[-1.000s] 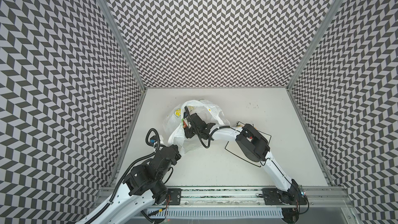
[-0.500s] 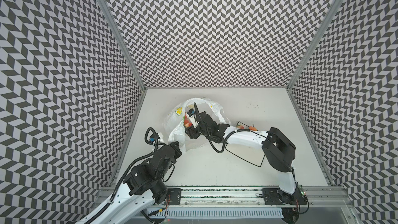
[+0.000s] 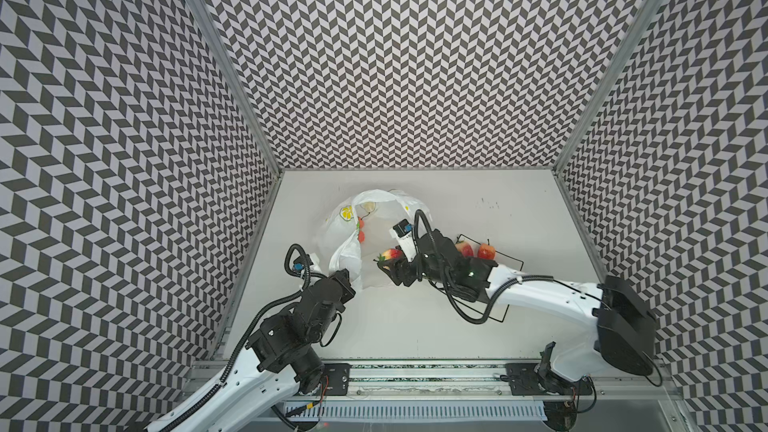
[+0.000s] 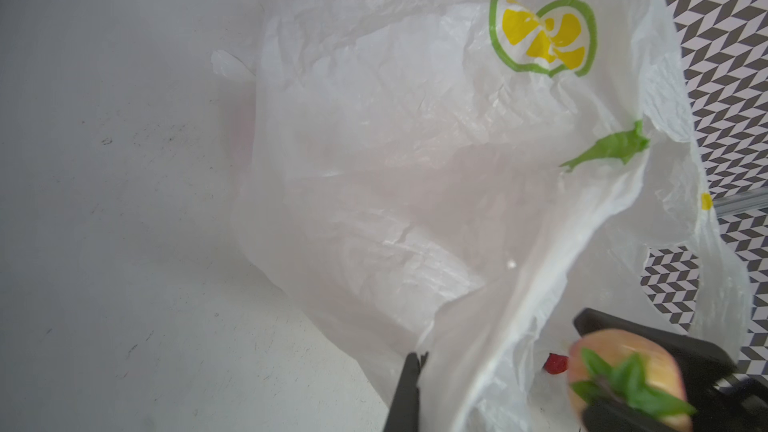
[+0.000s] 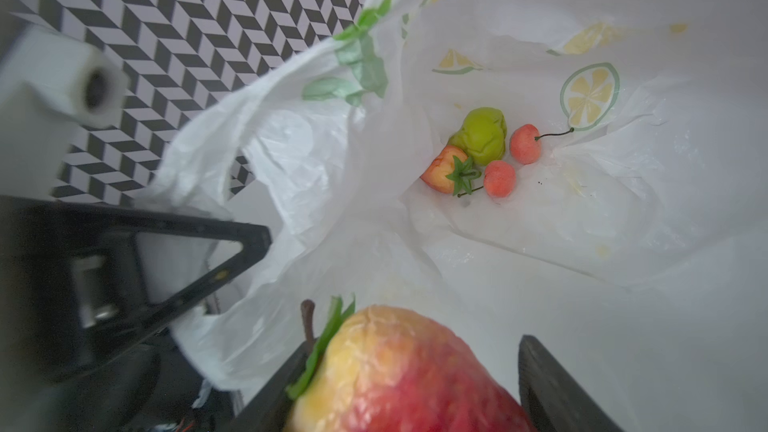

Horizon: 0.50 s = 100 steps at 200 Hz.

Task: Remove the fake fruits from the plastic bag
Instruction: 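Lift the strawberry out of the bag toward the tray with the right gripper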

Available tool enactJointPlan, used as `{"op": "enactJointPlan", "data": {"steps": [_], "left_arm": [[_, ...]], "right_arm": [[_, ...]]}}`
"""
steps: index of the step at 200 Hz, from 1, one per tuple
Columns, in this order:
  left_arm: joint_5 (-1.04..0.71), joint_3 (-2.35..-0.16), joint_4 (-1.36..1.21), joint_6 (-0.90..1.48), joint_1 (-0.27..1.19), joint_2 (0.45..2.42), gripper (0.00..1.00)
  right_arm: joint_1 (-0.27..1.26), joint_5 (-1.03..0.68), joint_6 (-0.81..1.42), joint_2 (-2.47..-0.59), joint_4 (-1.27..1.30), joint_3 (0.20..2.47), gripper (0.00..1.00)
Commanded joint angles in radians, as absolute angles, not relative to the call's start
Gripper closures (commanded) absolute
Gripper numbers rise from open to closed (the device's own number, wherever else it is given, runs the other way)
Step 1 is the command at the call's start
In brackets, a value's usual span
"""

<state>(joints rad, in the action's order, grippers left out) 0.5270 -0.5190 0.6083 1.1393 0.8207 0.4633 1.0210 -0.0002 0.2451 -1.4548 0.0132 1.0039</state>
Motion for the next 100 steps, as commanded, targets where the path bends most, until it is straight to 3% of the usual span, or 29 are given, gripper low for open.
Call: {"op": "enactJointPlan", "data": {"steps": [1,64,100], "left_arm": [[0.549,-0.506,0.556,1.124,0.826,0.463,1.0],[0.545,-0.493,0.528,1.122,0.825,0.463,1.0],[0.541,-0.478,0.524,1.124,0.825,0.458,1.0]], "right_arm": [[1.027,0.011,0.3,-1.326,-0.03,0.941,0.68],[1.0,0.316,0.503,-0.963,-0.228,0.685,0.68],[0.87,0.331,0.652,-0.869,-0.167,0.486,0.68]]}}
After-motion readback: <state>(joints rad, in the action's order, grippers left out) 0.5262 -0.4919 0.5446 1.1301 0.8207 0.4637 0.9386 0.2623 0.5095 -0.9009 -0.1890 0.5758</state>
